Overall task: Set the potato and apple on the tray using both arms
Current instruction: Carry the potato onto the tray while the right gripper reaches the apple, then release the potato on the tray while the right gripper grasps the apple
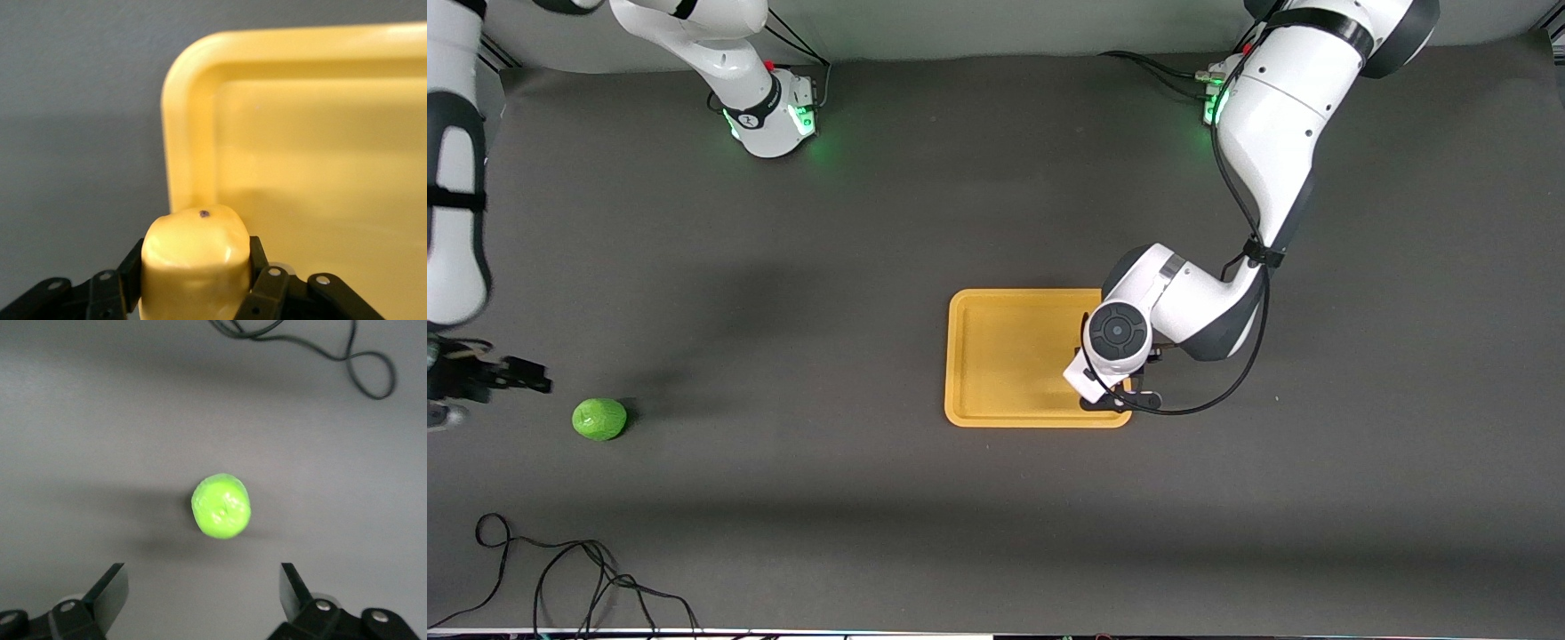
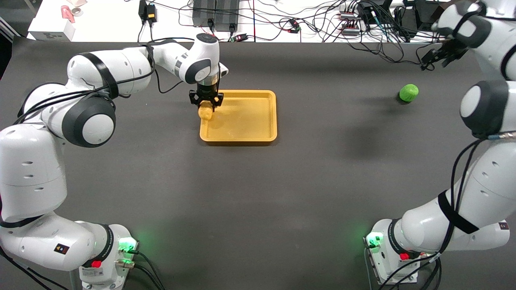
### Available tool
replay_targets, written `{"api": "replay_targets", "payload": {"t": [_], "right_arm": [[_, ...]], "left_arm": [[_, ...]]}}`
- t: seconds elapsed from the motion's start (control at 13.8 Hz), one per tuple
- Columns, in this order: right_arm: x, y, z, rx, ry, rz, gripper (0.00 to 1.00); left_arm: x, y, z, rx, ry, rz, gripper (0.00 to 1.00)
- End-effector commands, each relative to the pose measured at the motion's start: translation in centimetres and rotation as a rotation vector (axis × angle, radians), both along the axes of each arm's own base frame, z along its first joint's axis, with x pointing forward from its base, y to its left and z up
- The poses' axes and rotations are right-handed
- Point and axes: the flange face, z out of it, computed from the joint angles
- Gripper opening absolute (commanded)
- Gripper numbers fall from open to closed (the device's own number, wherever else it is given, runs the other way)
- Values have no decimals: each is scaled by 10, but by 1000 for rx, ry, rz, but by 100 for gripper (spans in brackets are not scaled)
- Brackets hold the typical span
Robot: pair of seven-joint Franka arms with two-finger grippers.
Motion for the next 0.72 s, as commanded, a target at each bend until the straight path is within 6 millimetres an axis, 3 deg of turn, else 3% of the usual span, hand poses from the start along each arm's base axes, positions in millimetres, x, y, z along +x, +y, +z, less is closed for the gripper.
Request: {"api": "replay_targets", "payload": {"t": [0.0, 0.36, 0.43, 0.51, 0.65], "right_arm": [[16, -3, -42, -7, -9, 11, 100], [22, -4, -101, -18, -13, -9, 100], [22, -4, -113, -23, -7, -8, 100], [23, -1, -123, -25, -4, -3, 100], [21, 0, -139, -20, 12, -7, 100]], "left_arm": [[-1, -1, 11, 12, -15, 5, 31], [0, -4, 15, 4, -22, 18, 33], [-1, -6, 15, 4, -24, 14, 39], [-3, -9, 15, 4, -24, 8, 55], [-4, -16, 16, -12, -41, 2, 61]]}}
